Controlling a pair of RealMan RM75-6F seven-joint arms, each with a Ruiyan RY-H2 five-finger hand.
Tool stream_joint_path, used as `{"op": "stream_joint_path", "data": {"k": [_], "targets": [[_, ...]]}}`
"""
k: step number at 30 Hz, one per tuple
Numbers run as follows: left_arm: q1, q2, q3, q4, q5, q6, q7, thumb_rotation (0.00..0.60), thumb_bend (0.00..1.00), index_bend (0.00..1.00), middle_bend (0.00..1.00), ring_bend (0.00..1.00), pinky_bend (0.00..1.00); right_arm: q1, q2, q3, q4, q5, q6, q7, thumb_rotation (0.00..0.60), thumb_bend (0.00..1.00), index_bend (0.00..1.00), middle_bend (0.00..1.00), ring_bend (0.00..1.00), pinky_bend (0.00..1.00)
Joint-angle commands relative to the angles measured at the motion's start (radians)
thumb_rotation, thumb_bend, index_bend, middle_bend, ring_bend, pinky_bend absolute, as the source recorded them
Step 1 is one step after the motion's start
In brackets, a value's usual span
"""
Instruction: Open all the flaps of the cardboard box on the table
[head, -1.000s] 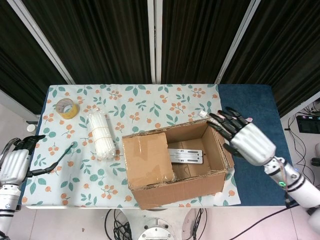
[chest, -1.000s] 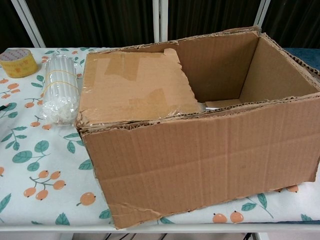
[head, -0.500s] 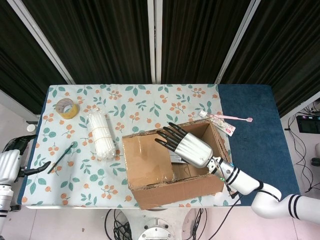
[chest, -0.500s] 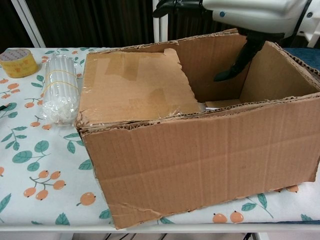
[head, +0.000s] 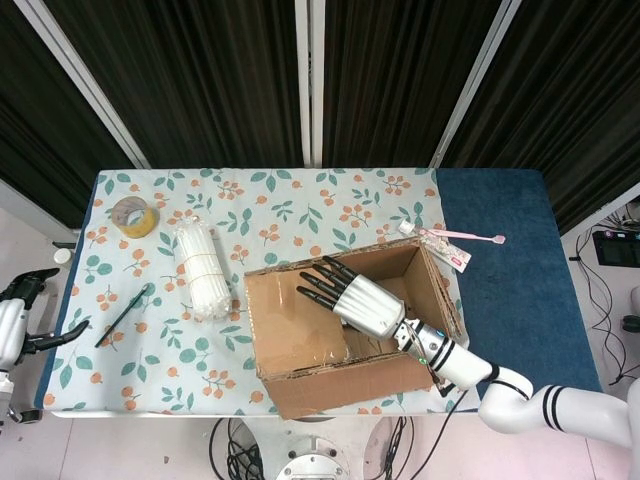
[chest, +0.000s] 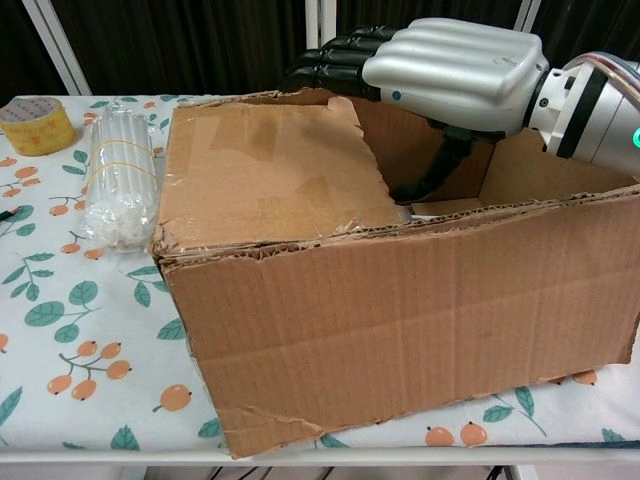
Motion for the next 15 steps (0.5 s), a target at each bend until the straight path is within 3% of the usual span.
{"op": "stream_joint_path", "data": {"k": [1,7,15], "targets": [[0.007,0.0,-0.005,0.003,0.002,0.017,0.0,0.345,0.12,0.15,0.15,0.1,0.21,0.0,-0.039,-0.006,0.04,-0.019,0.045,0.034,0.6,0.09,0.0,0.0,0.0,0.0],[0.014,0.0,-0.007,0.004,0.001,0.027,0.009,0.343,0.12,0.15,0.15,0.1,0.21,-0.003,-0.105,0.005,0.103,-0.039,0.134,0.098,0.6,0.14,0.0,0.0,0.0,0.0],[0.021,0.006,-0.01,-0.003,-0.002,0.032,0.005,0.347,0.12,0.15,0.15,0.1,0.21,0.01,-0.104,0.033,0.077,-0.041,0.186,0.144,0.6,0.16,0.0,0.0,0.0,0.0]]}}
